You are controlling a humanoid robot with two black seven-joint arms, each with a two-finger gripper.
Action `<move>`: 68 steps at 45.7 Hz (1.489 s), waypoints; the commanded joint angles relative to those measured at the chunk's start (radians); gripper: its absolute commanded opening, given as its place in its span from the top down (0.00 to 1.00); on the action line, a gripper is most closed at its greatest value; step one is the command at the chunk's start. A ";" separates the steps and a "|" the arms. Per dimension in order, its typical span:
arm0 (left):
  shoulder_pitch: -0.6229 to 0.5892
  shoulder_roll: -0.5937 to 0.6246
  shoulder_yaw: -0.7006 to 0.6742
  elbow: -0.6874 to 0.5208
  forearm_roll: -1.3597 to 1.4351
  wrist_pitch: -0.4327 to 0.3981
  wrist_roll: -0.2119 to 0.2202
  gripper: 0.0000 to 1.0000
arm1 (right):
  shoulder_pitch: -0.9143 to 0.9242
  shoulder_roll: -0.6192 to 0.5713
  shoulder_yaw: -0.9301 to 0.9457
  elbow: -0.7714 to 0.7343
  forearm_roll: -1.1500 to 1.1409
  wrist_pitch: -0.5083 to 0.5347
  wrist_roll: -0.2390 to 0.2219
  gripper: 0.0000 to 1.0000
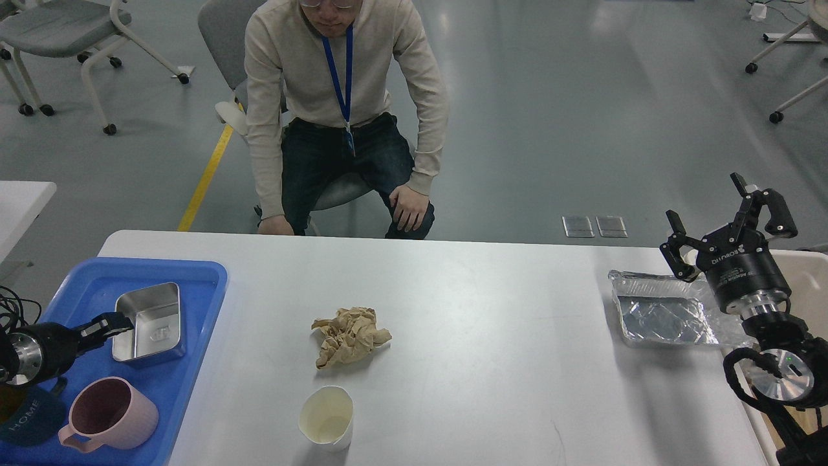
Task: Tidy desktop
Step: 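Lift the metal box and place it into the blue tray, then release the box and raise the left gripper away from the tray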
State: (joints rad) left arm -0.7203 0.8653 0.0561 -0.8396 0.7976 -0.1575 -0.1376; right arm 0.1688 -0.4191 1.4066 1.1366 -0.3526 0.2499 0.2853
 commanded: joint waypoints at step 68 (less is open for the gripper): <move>-0.291 0.308 -0.154 -0.733 -0.361 0.314 -0.197 0.04 | 0.000 -0.012 -0.001 0.000 0.000 -0.001 0.000 0.00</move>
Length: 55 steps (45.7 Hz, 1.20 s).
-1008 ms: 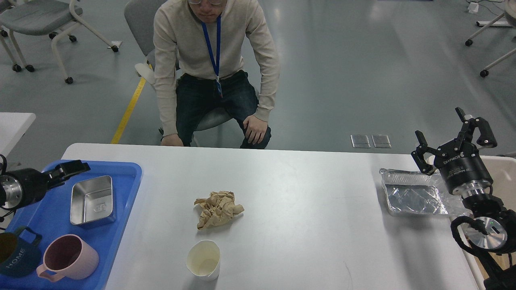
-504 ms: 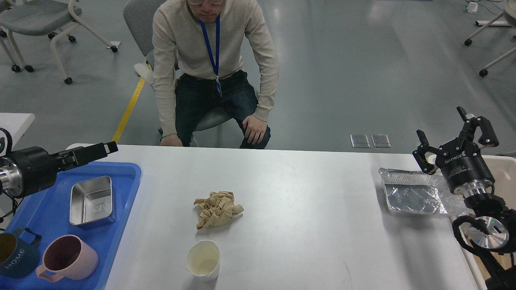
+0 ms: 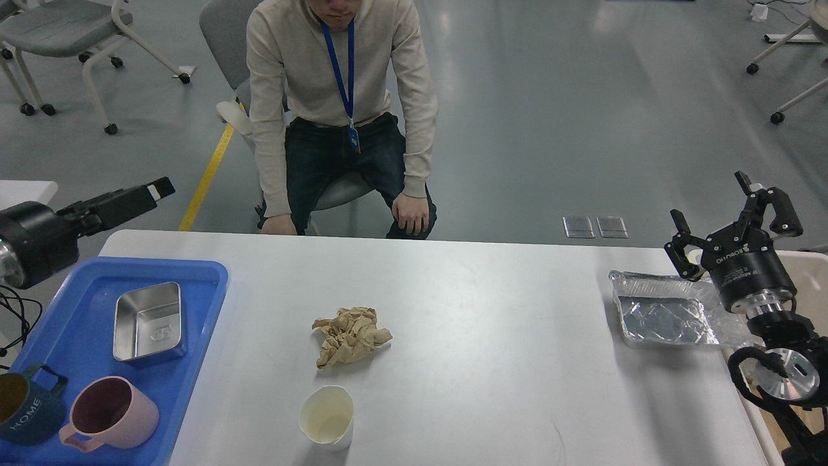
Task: Tidy desktop
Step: 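Release the box and raise the left gripper away from the tray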
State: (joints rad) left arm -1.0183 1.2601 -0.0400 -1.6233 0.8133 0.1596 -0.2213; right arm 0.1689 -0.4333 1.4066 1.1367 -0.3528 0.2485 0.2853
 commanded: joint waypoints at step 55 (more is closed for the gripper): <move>0.662 -0.850 -0.864 0.698 -1.040 -0.506 -0.297 0.04 | 0.018 -0.208 -0.147 -0.002 -0.002 0.048 -0.008 0.00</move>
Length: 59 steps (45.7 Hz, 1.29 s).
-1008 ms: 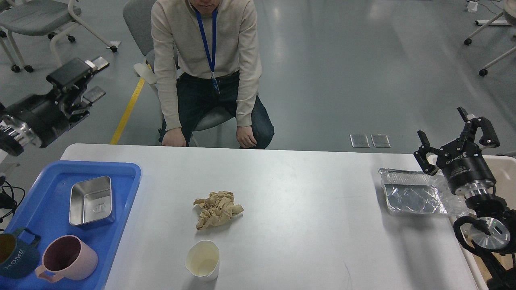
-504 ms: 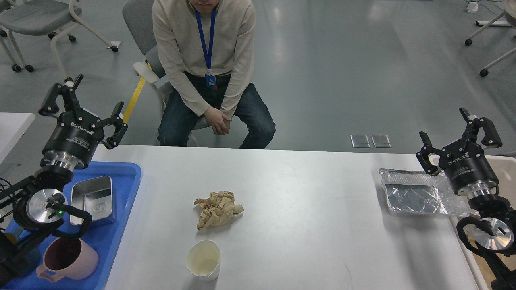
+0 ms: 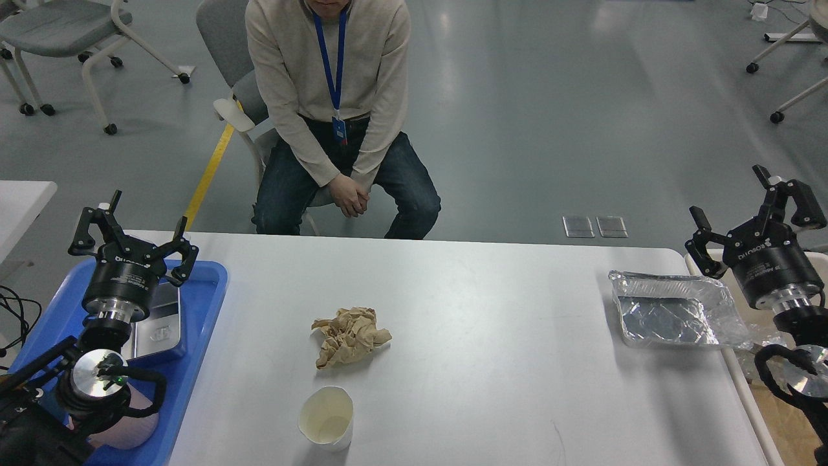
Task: Tidy desktop
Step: 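Release the box and raise the left gripper away from the tray, then move the right gripper down toward the foil tray's edge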
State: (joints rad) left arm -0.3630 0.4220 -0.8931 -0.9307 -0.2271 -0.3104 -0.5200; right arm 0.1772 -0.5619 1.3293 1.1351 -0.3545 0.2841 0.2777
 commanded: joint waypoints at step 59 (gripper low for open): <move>0.012 -0.048 -0.009 0.021 0.000 -0.036 -0.002 0.04 | 0.163 -0.374 -0.412 0.060 -0.999 0.093 -0.008 0.00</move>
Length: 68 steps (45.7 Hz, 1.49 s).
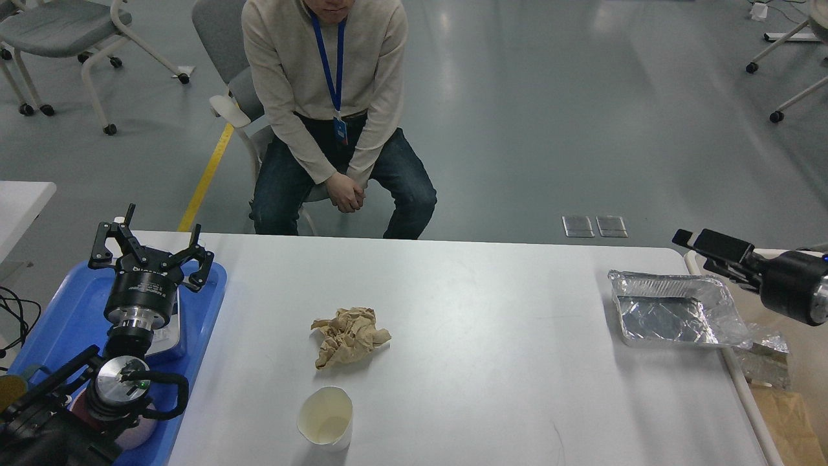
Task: Tidy desktop
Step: 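Move the right gripper down toward the foil tray's edge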
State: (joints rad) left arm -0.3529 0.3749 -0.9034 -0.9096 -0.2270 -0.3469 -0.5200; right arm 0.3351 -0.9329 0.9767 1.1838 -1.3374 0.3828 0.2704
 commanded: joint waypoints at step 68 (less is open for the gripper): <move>0.049 -0.007 0.008 0.000 0.000 -0.003 0.000 0.04 | 0.234 0.290 -0.676 -0.687 -0.230 -0.492 -0.053 0.00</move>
State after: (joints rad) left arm -0.3026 0.3681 -0.8994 -0.9096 -0.2270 -0.3485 -0.5206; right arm 0.5694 -0.6651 0.3036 0.5413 -1.6204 -0.1169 0.2187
